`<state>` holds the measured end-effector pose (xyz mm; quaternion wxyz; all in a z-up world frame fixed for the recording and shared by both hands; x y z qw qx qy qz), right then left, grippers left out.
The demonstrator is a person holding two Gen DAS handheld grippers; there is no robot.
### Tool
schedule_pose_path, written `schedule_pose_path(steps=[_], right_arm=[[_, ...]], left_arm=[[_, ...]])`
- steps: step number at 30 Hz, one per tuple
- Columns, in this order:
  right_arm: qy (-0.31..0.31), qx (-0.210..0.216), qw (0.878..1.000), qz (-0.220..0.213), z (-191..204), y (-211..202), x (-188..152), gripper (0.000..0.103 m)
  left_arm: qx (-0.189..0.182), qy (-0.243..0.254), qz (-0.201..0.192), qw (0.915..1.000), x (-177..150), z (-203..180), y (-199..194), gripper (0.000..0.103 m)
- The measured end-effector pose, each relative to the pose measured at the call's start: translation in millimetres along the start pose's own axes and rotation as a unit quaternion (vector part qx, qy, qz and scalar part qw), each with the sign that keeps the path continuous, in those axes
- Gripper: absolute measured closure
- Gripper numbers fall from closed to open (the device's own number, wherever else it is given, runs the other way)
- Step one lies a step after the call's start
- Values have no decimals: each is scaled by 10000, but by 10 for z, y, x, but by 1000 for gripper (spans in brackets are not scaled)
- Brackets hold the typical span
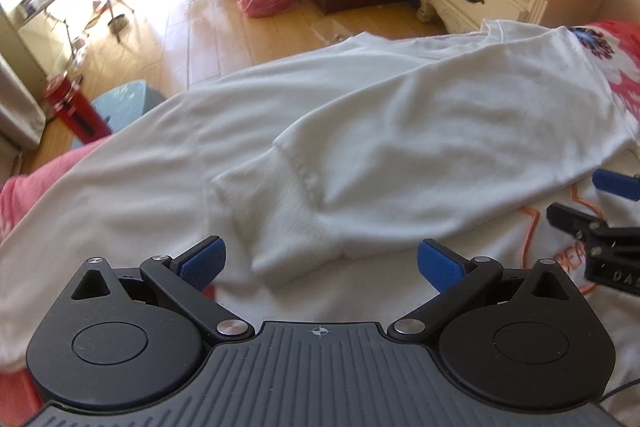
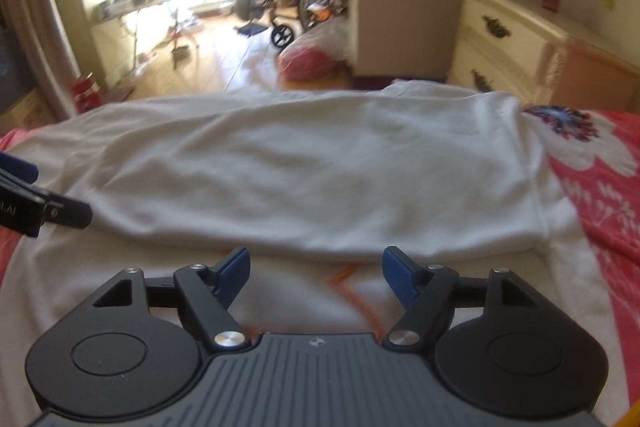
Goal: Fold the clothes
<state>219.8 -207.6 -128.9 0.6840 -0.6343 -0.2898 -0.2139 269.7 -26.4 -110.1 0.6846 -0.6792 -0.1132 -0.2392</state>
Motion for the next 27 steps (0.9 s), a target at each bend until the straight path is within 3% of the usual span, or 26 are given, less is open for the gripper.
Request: schedule_pose_path(steps=[8, 27], right_arm=[[-333, 211, 9989, 235, 302, -174, 50, 22], [-985, 748, 9920, 271, 840, -253, 240, 18]], left_arm=[[271, -144, 247, 9992, -157, 274, -227, 0], [614, -1558, 228, 9856, -421, 1219, -442, 0]])
Point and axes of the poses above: each gripper's, at about its wrist camera, not at the fingertips, and y roughly the way its jaws point, z to its left, x to its top, the point moved 1 cm from there along y, roughly the way its jaws point, and after that the axes turned 2 degrees about -x, right-handed, at the moved point
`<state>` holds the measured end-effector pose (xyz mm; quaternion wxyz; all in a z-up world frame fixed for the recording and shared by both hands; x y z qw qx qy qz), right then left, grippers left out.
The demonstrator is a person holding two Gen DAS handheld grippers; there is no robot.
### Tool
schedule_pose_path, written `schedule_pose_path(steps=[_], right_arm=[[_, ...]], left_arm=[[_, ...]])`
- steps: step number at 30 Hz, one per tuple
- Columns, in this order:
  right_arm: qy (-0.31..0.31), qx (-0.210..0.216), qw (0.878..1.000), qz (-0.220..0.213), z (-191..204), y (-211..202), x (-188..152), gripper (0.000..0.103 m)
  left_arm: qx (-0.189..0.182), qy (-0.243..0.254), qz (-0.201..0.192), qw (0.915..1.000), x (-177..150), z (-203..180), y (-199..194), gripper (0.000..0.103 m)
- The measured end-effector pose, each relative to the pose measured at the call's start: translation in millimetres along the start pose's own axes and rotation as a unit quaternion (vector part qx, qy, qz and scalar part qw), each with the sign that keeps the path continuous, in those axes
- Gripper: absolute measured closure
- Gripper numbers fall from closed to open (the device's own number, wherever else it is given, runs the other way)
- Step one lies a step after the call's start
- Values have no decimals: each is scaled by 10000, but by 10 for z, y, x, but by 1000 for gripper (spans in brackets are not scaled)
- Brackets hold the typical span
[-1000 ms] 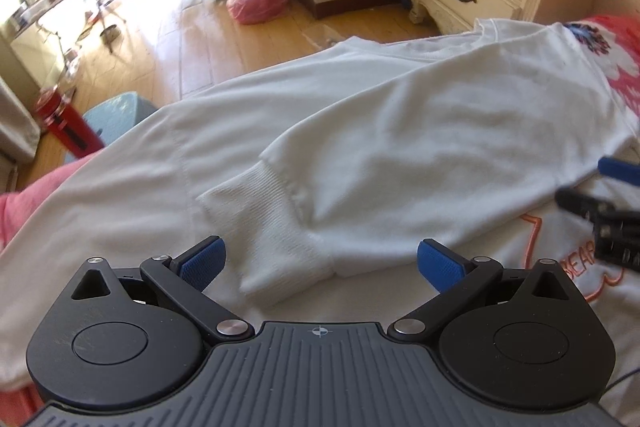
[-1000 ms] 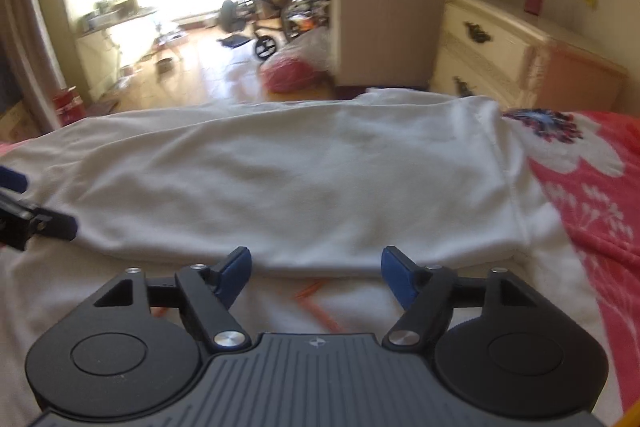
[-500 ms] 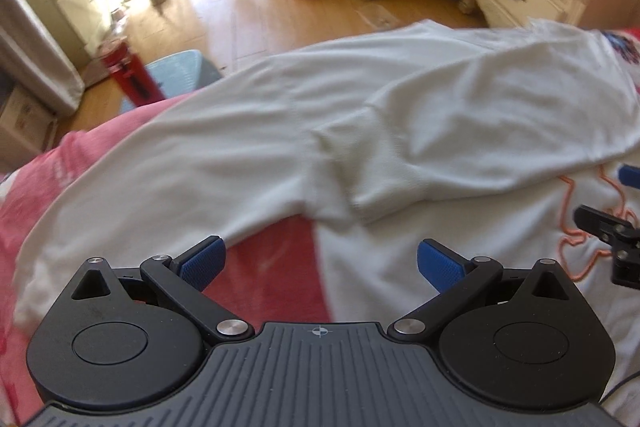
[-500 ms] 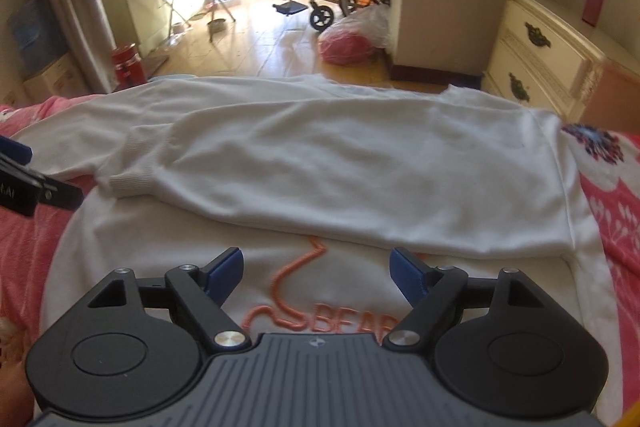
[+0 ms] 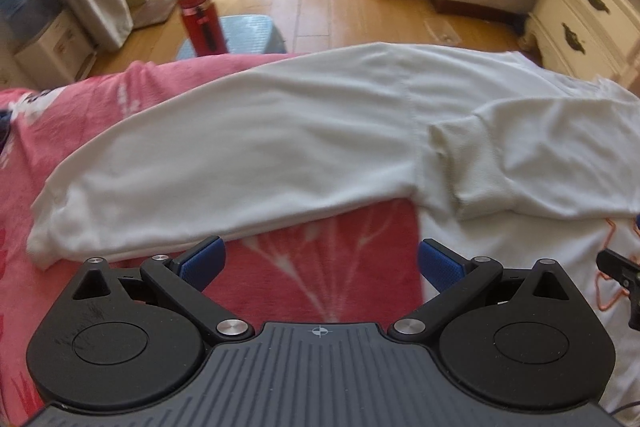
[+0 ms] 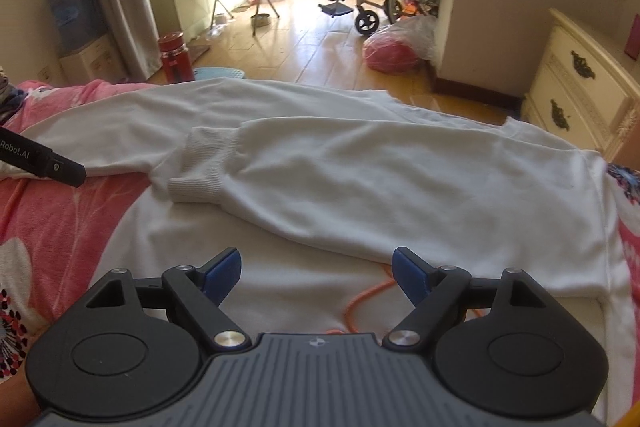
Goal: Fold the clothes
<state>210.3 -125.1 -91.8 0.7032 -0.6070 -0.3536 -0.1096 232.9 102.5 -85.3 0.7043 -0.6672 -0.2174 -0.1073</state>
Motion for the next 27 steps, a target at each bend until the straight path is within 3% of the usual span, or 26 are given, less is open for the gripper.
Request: schedule_pose_path(steps=[6, 10, 15, 19, 24, 27], right_arm=[[-326, 426, 9985, -81, 223, -3, 161, 18], [-1128, 889, 9894, -231, 475, -144, 371, 18], [-2368, 1374, 9607, -465, 958, -277, 673, 17], [-2993, 1842, 9344, -588, 1565, -166, 799, 17], [-3119, 2448, 9136, -901, 2402, 57, 743, 17], [-3035, 2769, 9020, -1328, 2857, 123, 663, 17]], left_arm=[[199, -504, -153, 9984, 35, 445, -96, 0], [370, -925, -385, 9943, 31, 873, -185, 0], [769, -1562, -630, 9827, -10, 1479, -248, 0], [910, -2065, -802, 9709, -78, 1885, -320, 0], [1026, -2371, -837, 9624, -167, 2221, -314, 0], [1059, -2620, -877, 9552, -228, 2405, -317, 0]])
Point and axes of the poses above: each gripper's, at about its wrist camera, not at the fingertips, and y roughly the way its jaws point, z to its left, x to its top, the point moved 1 cm from there along y, roughly the way its jaws point, and after that the axes turned 2 degrees about -x, right-handed, at the moved point
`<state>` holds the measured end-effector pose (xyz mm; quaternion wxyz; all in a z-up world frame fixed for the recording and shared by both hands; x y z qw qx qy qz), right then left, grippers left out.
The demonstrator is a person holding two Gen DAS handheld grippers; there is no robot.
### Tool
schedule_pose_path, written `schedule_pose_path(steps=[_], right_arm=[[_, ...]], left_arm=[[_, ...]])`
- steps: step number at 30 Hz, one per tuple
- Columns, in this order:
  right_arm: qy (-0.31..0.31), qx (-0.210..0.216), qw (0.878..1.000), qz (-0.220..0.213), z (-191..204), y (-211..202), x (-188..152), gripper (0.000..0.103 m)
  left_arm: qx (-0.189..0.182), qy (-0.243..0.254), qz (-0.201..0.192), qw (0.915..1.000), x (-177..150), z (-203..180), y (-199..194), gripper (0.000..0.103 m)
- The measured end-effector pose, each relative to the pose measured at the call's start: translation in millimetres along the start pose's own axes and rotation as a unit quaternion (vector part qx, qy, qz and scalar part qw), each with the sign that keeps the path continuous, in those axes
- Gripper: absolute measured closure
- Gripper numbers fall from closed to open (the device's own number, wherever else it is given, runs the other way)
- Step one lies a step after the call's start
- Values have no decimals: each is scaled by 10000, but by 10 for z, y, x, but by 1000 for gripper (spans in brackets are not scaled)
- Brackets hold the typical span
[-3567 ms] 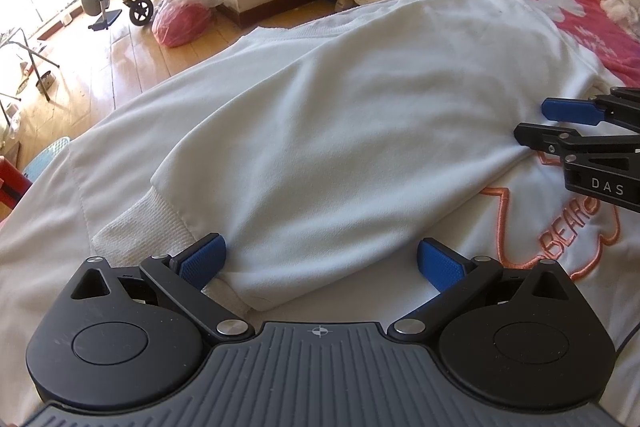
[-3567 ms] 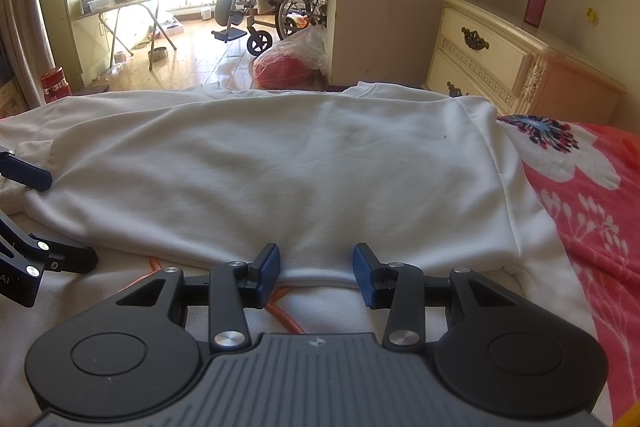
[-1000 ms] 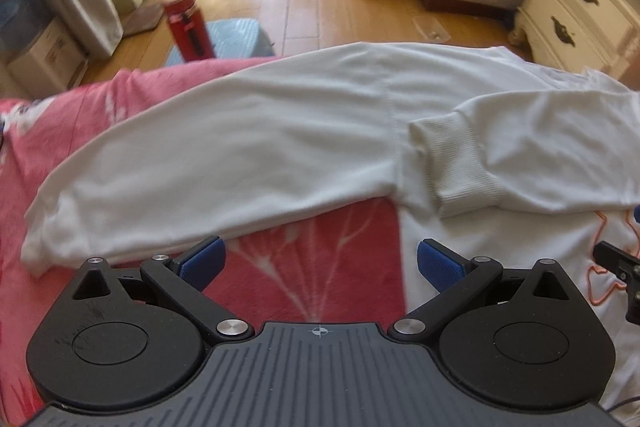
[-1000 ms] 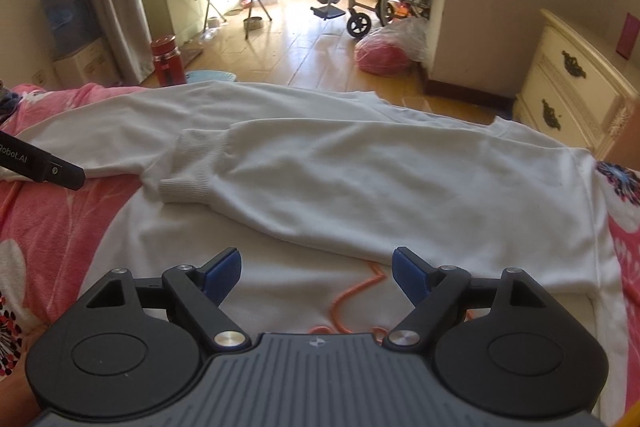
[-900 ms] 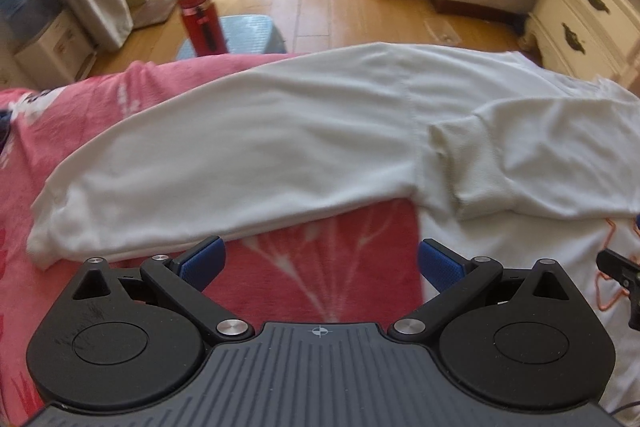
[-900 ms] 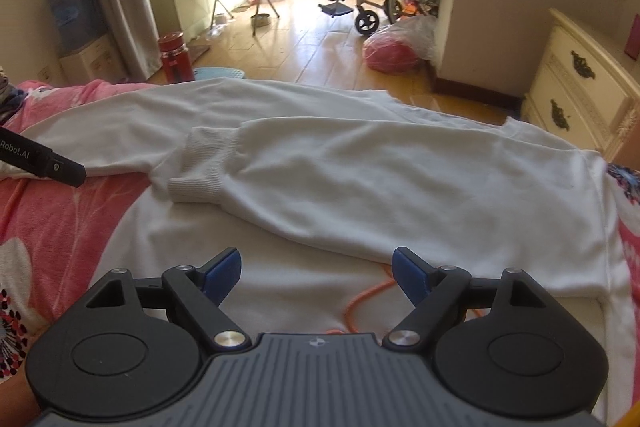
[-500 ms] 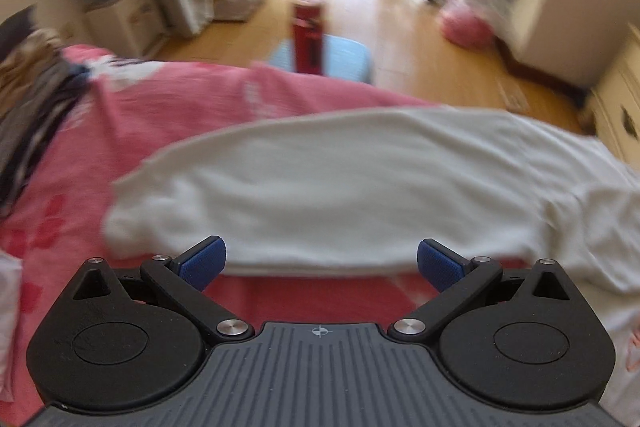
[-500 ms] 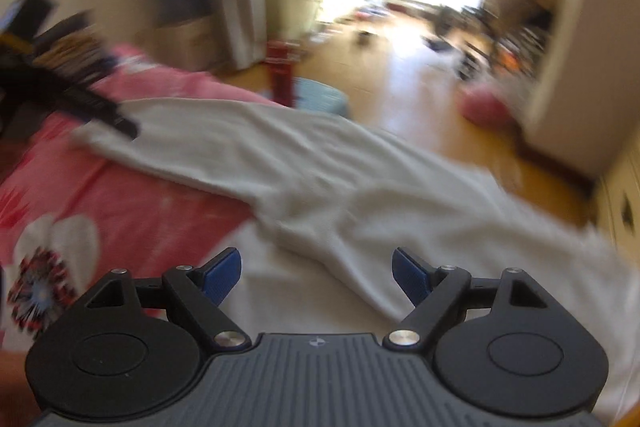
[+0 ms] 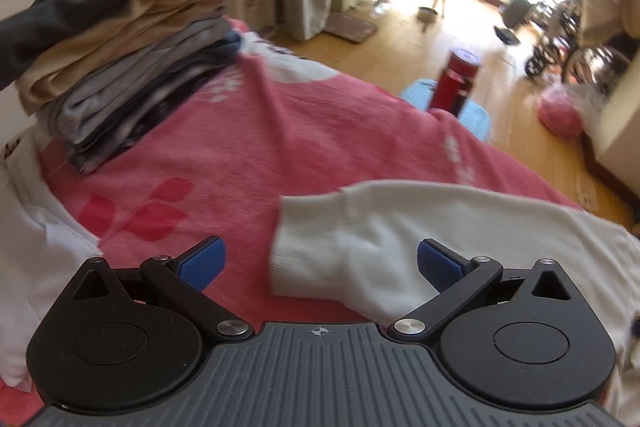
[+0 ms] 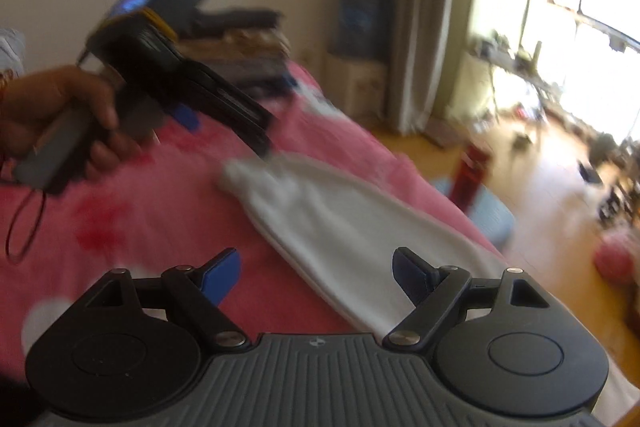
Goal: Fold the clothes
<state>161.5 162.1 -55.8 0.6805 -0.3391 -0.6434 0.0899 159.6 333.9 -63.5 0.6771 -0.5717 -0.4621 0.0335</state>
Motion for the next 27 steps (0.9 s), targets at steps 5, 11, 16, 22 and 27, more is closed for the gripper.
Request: schedule_pose_path(steps=[5, 11, 16, 22, 27], right_arm=[[-328, 32, 9986, -409, 438, 501, 192, 19], [-999, 41, 9947, -258, 799, 1125, 345, 35], [-1611, 113, 9868, -68, 1023, 1518, 367, 48], [-1666, -57, 9851, 432, 1005, 1827, 299, 99], [-348, 102, 9992, 184, 405, 1459, 487, 101]], left_arm=[[34, -380, -64, 9993, 59, 267, 68, 5], [-100, -820, -96, 9965, 93, 485, 177, 23], [-262, -1205, 19, 9924, 85, 652, 297, 36], [-417, -1631, -57, 9857, 80, 805, 337, 41], [-566, -1897, -345, 9796, 159, 820, 256, 41]])
Point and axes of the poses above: each gripper's, at about its wrist camera, not at the fingertips, and y roughly the way its jaws point, z to its left, x to its top, the point moved 1 cm from there along y, roughly the way its jaws point, and after that the axes turned 2 degrees about -x, right-handed, at the moved point
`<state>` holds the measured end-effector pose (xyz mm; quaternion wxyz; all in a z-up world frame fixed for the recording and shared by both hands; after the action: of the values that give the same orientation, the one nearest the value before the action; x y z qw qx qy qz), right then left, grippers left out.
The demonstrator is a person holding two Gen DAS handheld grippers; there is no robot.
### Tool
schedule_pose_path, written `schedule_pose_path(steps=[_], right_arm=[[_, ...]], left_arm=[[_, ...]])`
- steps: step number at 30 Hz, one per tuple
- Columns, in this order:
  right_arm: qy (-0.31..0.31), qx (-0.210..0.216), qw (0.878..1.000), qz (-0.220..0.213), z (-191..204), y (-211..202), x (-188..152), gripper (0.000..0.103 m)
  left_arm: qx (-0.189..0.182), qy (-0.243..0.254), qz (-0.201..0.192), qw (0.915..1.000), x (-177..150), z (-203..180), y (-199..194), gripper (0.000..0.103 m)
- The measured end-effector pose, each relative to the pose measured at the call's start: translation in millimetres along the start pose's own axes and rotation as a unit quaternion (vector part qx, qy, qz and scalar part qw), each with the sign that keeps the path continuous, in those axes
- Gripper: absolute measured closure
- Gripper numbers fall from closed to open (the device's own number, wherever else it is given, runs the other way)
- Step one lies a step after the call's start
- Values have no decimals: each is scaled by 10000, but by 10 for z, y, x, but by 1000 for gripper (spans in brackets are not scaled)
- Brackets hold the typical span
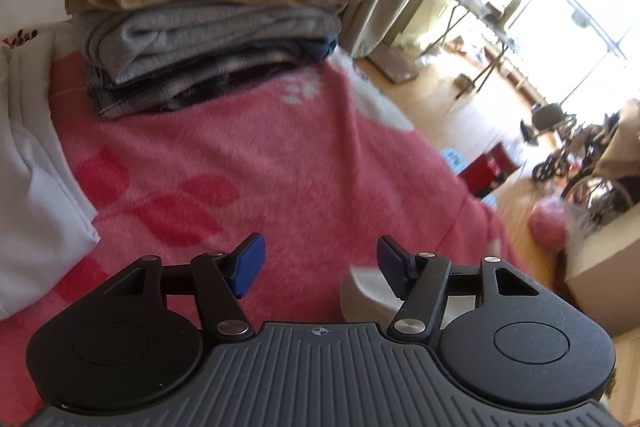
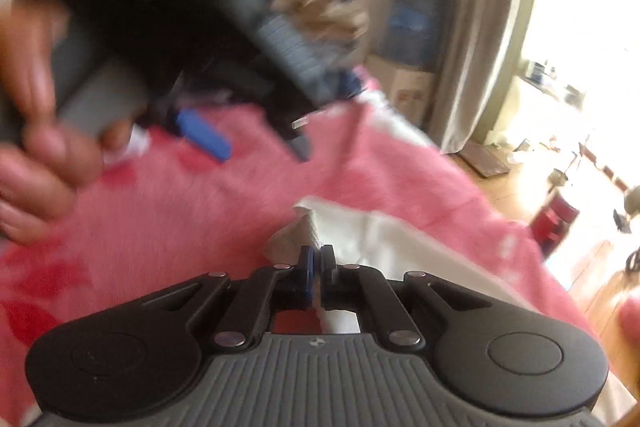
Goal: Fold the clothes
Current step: 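Pinch the white sweatshirt hem edge with the right gripper and lift it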
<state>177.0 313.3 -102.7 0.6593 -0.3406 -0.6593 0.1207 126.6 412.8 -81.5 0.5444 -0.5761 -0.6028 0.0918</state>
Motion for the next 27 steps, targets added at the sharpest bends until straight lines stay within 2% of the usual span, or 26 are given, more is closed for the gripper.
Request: schedule_pose_path(steps=[5, 8, 11, 15, 18, 22, 27], right_arm=[[1207, 44, 9926, -127, -819, -567, 157, 101], [1925, 43, 9812, -101, -1330, -944, 170, 101], [2349, 11, 9720, -62, -1703, -1326, 116, 102], [2742, -278, 9612, 153, -2021, -1722, -61, 102], [2970, -643, 9526, 160, -2132, -1992, -345, 102], [3600, -1231, 9248, -50, -2275, -2360, -943, 102], [4293, -1956, 8812, -302, -2419, -2842, -1664, 102]], left_arm=[[-334, 31, -140, 9993, 4, -185, -88, 39], [-589, 282, -53, 9978, -102, -390, -97, 38], [-926, 705, 133, 9931, -274, -677, -82, 38], [-1321, 1579, 644, 9765, -678, -1224, 36, 38], [-1491, 2122, 949, 9611, -1045, -1613, 130, 38], [-1610, 2768, 1144, 9404, -1460, -2032, 203, 38], [-1722, 3416, 1159, 9166, -1836, -2413, 210, 38]])
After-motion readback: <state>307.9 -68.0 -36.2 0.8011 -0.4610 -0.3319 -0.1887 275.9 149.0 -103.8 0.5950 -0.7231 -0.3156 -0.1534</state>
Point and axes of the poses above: each gripper's, at about its wrist camera, not at the fingertips, and y roughly the way its jaws point, z to its left, x to its top, the point moved 1 cm from there along y, roughly the way its jaws point, and after that the axes turned 2 degrees about -x, right-handed, at the moved point
